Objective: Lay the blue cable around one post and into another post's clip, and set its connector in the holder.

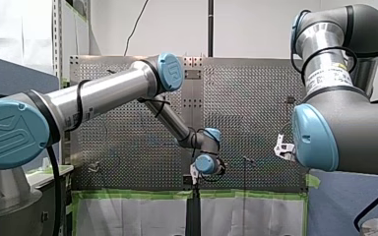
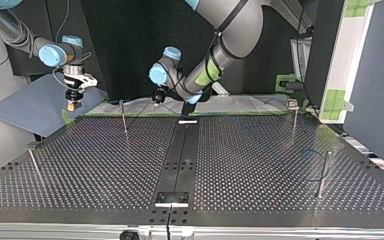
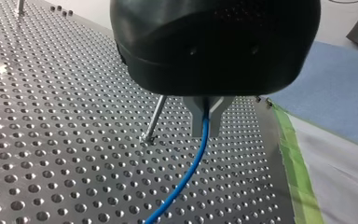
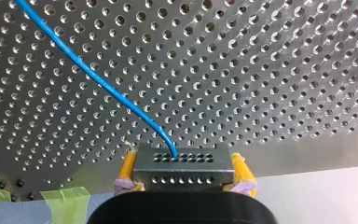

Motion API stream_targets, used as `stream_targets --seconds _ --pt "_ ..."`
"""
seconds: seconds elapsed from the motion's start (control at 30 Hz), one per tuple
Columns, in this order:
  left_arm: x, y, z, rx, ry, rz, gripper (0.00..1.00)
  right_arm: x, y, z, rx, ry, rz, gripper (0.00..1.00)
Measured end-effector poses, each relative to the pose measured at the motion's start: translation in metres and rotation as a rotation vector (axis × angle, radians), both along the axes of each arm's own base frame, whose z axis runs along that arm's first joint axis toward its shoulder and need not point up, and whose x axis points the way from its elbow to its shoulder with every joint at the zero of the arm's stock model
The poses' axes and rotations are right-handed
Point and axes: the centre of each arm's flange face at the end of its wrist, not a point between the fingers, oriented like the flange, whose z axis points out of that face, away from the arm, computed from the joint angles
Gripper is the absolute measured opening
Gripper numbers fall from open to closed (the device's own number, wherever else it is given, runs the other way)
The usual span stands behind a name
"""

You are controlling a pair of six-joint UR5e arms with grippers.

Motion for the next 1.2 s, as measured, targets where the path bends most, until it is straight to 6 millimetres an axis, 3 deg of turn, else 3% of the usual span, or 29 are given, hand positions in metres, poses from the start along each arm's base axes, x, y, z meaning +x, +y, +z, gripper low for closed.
stream_targets --seconds 0.77,1.2 --pt "0.005 0.003 0.002 -0.002 0.012 0.001 0.0 0.0 -0.001 -0.003 -0.006 0.0 0.0 0.25" --pt "-0.012 -0.01 0.0 0.018 0.015 -0.026 0.0 0.0 0.0 -0.004 -0.001 -0.001 0.0 0.25"
